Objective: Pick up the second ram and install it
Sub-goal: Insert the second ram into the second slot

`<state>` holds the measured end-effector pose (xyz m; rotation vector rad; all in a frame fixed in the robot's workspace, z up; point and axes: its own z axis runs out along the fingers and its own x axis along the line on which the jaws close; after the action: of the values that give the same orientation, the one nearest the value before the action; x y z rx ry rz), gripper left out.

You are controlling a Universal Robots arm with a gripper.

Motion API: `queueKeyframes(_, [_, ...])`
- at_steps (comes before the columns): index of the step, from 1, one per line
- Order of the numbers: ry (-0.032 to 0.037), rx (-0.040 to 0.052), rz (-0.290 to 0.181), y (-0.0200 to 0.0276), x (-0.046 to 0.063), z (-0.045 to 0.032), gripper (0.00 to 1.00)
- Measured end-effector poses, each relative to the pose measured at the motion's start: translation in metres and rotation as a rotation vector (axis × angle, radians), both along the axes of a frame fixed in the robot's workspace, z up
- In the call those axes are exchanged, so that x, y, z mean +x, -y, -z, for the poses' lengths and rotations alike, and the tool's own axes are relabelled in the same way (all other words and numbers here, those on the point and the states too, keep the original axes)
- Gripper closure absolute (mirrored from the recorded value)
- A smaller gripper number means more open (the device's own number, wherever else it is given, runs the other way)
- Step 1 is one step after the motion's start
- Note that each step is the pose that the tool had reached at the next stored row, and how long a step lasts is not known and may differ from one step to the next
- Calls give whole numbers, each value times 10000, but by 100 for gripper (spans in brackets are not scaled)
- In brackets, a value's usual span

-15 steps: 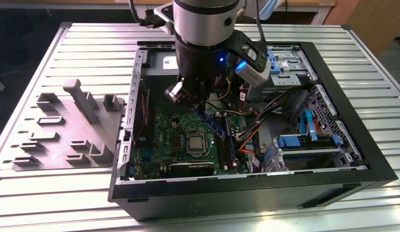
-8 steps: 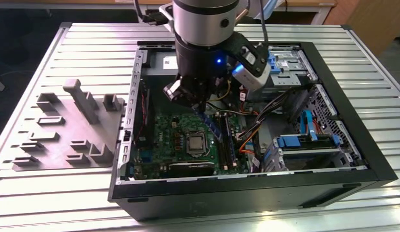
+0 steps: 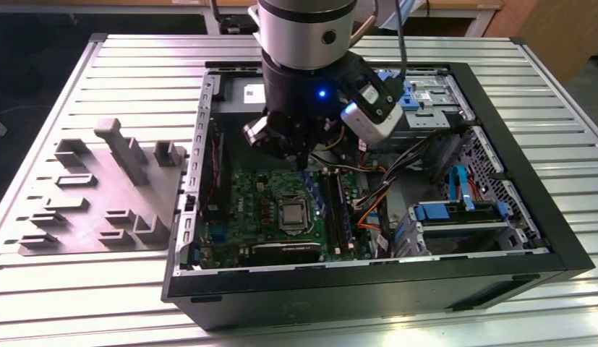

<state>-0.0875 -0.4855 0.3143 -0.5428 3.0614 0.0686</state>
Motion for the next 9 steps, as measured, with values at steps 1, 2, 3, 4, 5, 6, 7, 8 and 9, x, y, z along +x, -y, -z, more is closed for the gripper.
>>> queueKeyframes(1, [0, 0, 178, 0, 0, 2, 89])
queueKeyframes(2, [0, 0, 359, 0, 0, 3, 89])
queueKeyframes(3, [0, 0, 539, 0, 0, 4, 89])
queueKeyframes(4, [0, 0, 713, 0, 0, 5, 89])
queueKeyframes(5, [0, 0, 893, 0, 0, 7, 89])
queueKeyframes(6, [0, 0, 1077, 0, 0, 8, 89])
queueKeyframes(7, [0, 0, 1275, 0, 0, 10, 89])
queueKeyframes(8, [0, 0, 1448, 0, 0, 12, 89])
queueKeyframes(9, [-1, 0, 1634, 0, 0, 13, 89])
